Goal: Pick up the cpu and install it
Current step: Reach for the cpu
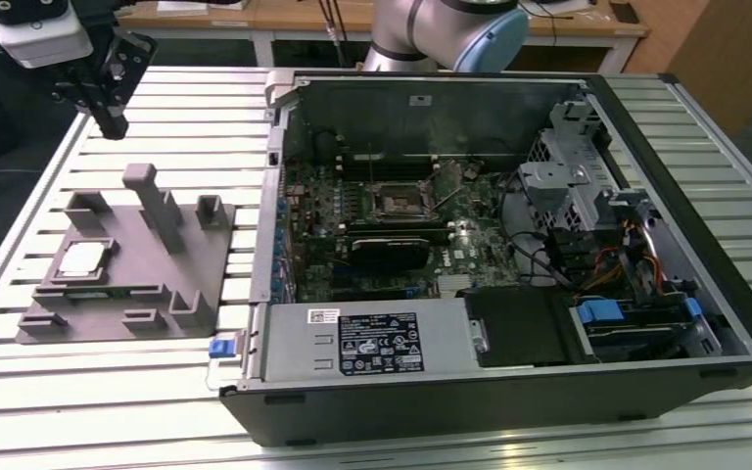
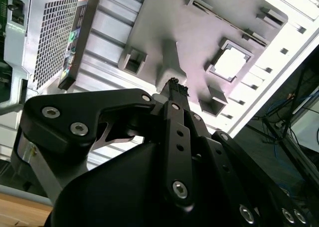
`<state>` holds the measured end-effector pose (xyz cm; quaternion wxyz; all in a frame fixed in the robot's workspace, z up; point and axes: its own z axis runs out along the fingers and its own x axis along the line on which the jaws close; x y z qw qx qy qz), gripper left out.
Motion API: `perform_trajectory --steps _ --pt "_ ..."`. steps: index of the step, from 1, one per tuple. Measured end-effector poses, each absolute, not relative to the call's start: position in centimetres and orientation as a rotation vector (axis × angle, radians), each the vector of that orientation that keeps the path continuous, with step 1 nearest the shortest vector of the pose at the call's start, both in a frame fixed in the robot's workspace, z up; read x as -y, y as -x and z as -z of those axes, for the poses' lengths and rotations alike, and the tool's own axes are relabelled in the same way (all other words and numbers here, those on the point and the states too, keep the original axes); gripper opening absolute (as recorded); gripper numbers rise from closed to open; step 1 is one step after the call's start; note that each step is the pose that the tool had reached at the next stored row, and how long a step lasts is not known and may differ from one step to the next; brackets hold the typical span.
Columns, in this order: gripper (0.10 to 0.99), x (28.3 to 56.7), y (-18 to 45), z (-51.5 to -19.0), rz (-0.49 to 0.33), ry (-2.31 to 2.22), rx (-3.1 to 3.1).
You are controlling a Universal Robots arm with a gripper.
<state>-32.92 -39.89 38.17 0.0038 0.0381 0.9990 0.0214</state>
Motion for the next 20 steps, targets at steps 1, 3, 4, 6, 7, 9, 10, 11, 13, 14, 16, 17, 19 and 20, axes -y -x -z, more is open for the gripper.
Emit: perform_trajectory --steps 1,3,4,6,7,9,10,11,13,14,16,17,19,20 --pt "0.106 39.9 33.1 -38.2 -0.067 -0.119 -3.131" --pt "0.106 39.9 33.3 -38.2 -0.067 -0.119 -3.131" --pt "0.106 39.9 33.5 -38.1 -0.067 -0.119 -3.131" --pt "0.106 39.9 33.7 -38.1 -0.067 -0.119 -3.132" --pt "0.106 39.9 33.9 -38.1 -0.067 -0.119 -3.132" --pt "0.106 39.9 34.1 -38.1 -0.067 -0.119 -3.132" --pt "0.106 39.9 34.3 -38.1 -0.067 -0.119 -3.132" --pt "0.106 39.9 34.4 -38.1 -0.067 -0.119 -3.132" --pt "0.106 39.9 34.7 -38.1 -0.067 -0.119 -3.132" --pt "0.106 39.9 34.8 -38.1 -0.067 -0.119 -3.132" --pt "0.106 39.9 35.1 -38.1 -0.067 -0.119 -3.132" --pt "0.106 39.9 35.2 -38.1 -0.067 -0.119 -3.133" --pt "0.106 39.9 35.4 -38.0 -0.067 -0.119 -3.133" --pt "0.106 39.9 35.6 -38.0 -0.067 -0.119 -3.133"
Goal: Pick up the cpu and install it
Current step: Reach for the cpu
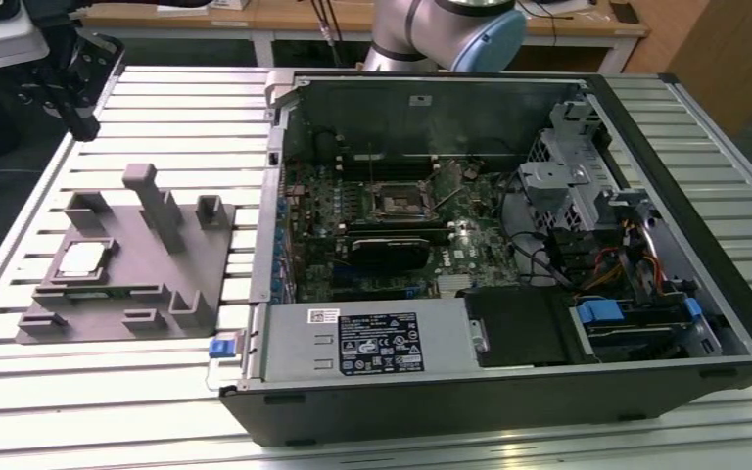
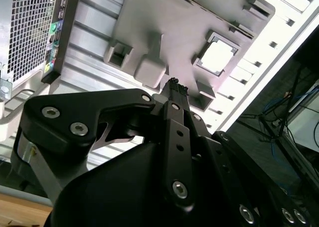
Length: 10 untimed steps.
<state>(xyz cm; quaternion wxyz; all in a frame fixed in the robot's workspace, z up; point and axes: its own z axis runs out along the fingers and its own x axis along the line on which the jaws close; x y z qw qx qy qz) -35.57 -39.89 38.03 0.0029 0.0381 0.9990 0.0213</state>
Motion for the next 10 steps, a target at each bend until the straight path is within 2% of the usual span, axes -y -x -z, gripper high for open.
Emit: perform_trajectory --steps 10 --pt "0.106 39.9 36.9 -38.0 -0.067 -0.12 -3.134"
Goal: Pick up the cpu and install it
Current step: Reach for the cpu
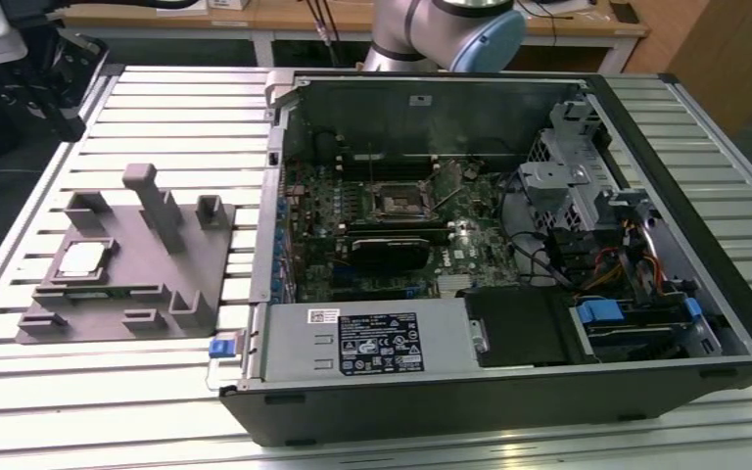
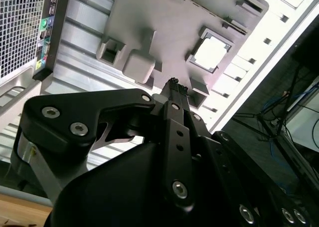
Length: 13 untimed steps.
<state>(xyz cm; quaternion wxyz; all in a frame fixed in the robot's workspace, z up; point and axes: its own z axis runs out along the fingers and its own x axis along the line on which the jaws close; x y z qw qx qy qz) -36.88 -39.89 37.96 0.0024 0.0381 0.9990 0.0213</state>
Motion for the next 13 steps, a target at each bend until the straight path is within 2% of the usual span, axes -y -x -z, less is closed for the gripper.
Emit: perform_trajectory --steps 13 --pt "0.106 39.9 39.0 -37.9 -0.067 -0.12 -3.134"
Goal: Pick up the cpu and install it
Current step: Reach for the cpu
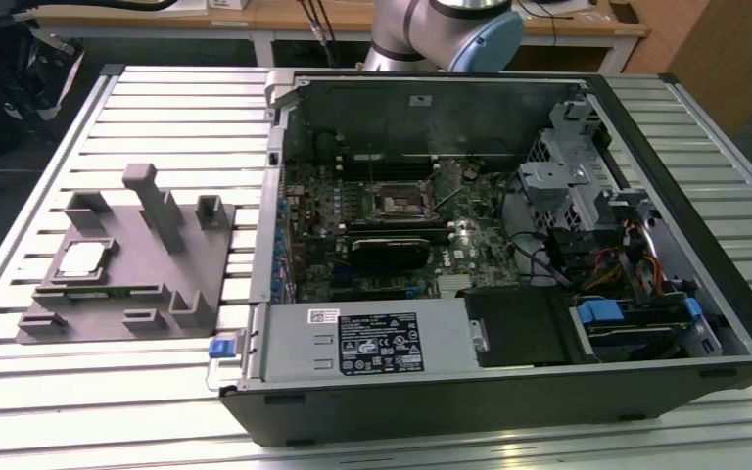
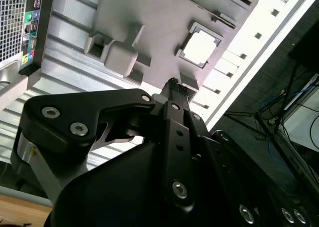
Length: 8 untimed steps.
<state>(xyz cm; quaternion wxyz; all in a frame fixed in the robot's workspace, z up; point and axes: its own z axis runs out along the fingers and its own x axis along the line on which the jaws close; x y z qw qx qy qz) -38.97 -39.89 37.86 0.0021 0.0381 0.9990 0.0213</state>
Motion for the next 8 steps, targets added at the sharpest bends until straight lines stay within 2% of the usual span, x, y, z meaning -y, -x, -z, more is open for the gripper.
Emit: perform_trajectory --steps 8 --pt "0.106 39.9 40.6 -37.8 -0.067 -0.12 -3.134"
